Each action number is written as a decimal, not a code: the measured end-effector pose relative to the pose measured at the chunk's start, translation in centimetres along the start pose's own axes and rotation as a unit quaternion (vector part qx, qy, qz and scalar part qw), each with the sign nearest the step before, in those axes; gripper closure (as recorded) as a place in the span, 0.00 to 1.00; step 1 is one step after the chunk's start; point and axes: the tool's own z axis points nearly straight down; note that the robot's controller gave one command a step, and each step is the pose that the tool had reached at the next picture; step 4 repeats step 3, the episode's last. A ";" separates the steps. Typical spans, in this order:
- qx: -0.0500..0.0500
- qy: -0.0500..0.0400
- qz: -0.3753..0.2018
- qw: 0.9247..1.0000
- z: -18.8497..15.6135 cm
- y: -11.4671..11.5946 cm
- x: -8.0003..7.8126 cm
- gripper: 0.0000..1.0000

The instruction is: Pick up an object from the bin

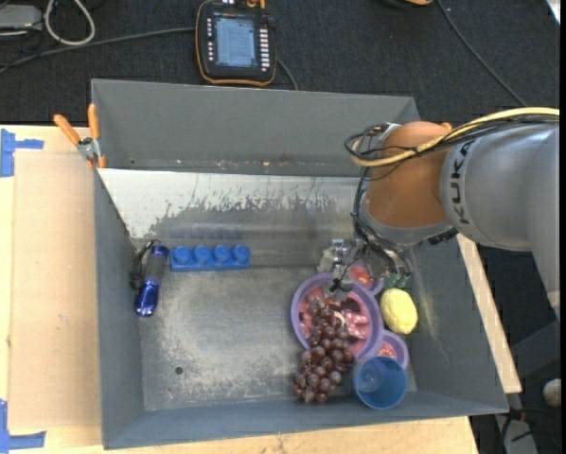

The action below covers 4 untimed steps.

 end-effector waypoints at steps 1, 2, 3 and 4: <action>0.000 0.000 0.000 1.000 0.0 0.0 0.0 1.00; 0.000 0.000 -0.001 1.000 -0.3 0.0 0.0 1.00; -0.001 0.004 -0.001 1.000 -3.6 0.1 0.2 1.00; -0.001 0.004 -0.001 1.000 -3.6 0.1 0.2 1.00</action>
Offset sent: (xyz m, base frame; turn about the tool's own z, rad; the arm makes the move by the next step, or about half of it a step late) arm -0.0001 0.0001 0.0065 -0.0006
